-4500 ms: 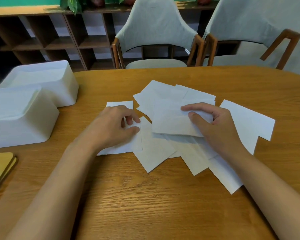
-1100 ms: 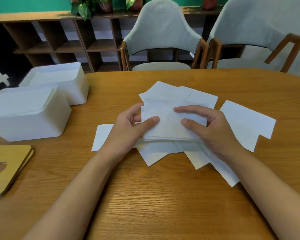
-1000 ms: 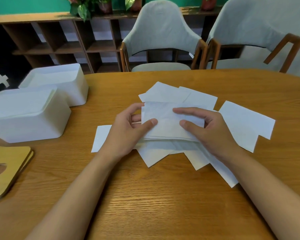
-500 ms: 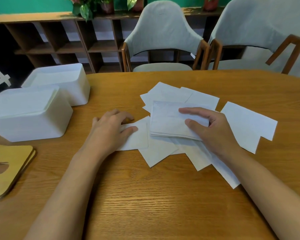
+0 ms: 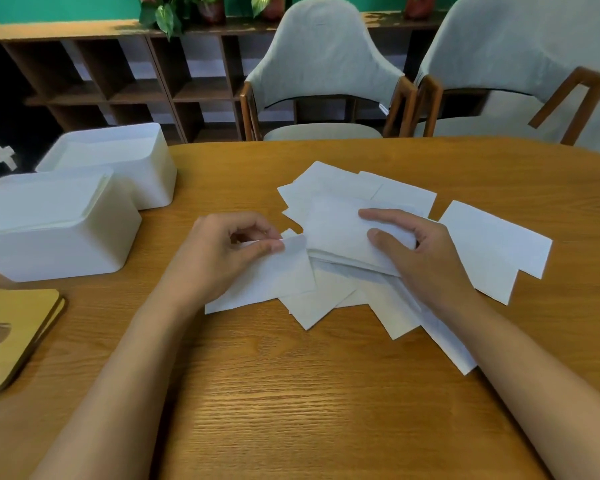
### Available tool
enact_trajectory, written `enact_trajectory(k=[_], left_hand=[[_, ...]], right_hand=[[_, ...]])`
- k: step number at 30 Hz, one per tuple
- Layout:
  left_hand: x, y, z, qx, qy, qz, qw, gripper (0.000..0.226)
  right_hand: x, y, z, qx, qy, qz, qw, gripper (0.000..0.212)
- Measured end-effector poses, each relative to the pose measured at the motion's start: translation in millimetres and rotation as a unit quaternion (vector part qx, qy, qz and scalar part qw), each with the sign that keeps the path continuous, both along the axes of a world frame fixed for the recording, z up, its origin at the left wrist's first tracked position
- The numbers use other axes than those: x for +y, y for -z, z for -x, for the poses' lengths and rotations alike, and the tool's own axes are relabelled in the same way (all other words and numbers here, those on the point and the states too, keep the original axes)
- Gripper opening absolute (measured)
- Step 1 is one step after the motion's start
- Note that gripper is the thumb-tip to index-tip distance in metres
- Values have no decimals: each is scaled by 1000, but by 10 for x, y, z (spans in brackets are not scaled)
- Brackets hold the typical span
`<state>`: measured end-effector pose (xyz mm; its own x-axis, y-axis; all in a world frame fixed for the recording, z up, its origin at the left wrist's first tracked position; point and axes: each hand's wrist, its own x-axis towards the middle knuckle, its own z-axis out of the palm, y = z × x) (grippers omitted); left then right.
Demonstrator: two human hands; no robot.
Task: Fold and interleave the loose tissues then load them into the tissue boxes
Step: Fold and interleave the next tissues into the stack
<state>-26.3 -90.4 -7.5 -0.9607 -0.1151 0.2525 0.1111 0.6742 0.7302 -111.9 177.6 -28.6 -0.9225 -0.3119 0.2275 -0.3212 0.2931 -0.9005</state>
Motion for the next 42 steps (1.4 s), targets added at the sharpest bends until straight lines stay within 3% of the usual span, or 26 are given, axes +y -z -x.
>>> enact_trajectory(k=[8,14,17,20,24,28,35,42], left_hand=[[90,-44,-22,-37,119,-150,981,7],[229,6,0,-3,102,-146,984,9],[288,38,17,22,81,-143,986,6],[328,65,36,32,54,-145,987,8],[383,68,33,25,49,-132,990,18],[255,19,30,37,37,-110,993,25],[385,5,5,72,22,-123,990,28],[392,21,5,63,21,-116,991,21]], right_hand=[[-30,16,0,9,34,-12,999,26],[-68,-84,-117,-12,-43,18,999,36],[-144,-99,-218,-1,-86,-4,996,29],[-204,-28,-243,8,-57,-37,998,12],[-204,-14,-211,-1,-5,-36,999,13],[-159,-41,-176,-19,-25,3,999,13],[-211,-56,-296,-23,-143,4,989,74],[-205,-54,-297,-4,-143,10,990,73]])
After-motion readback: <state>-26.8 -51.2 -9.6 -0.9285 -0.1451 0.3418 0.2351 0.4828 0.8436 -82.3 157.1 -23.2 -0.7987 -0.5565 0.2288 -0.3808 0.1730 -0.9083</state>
